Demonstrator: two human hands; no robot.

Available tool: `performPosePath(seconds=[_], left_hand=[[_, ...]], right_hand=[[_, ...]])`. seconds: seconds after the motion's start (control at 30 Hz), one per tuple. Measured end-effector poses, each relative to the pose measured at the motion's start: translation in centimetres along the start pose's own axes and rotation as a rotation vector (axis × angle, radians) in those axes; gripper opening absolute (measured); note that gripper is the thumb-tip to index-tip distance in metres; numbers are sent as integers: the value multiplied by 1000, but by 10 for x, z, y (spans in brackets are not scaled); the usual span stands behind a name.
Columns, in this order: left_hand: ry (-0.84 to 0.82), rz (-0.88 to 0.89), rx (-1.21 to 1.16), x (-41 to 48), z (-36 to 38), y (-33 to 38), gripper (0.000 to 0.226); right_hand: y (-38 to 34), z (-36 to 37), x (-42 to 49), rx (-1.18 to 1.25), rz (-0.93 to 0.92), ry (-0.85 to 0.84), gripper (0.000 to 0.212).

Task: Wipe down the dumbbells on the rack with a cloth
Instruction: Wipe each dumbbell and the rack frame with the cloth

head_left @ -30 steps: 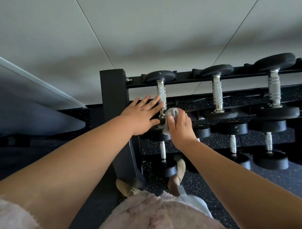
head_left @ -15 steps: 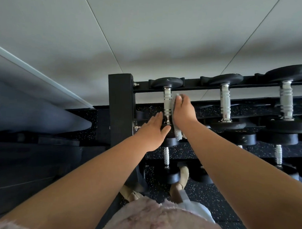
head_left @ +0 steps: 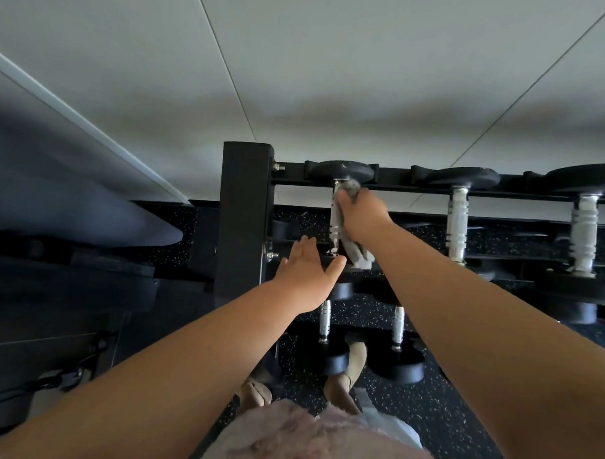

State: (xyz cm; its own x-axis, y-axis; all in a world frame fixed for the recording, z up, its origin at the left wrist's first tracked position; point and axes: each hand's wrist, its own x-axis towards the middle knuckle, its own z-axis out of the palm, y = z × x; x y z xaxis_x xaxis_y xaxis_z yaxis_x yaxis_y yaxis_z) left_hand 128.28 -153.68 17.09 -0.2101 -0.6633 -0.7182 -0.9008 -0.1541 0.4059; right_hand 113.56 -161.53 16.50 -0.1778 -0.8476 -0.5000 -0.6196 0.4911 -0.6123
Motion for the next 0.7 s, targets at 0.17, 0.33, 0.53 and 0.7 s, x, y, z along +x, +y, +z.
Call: performPosePath(seconds=[0.17, 0.33, 0.53, 0.7], left_hand=[[28, -9, 39, 1, 2, 0, 88], [23, -13, 61, -2, -1, 3, 87], [37, -14, 76, -4, -2, 4, 88], [27, -21, 90, -4, -1, 3, 88]], right_hand=[[4, 7, 3, 213, 87, -80, 49], [34, 9, -15, 106, 1, -309, 30], [-2, 4, 12, 127, 46, -35, 51], [19, 11, -2, 115, 32, -210, 80]])
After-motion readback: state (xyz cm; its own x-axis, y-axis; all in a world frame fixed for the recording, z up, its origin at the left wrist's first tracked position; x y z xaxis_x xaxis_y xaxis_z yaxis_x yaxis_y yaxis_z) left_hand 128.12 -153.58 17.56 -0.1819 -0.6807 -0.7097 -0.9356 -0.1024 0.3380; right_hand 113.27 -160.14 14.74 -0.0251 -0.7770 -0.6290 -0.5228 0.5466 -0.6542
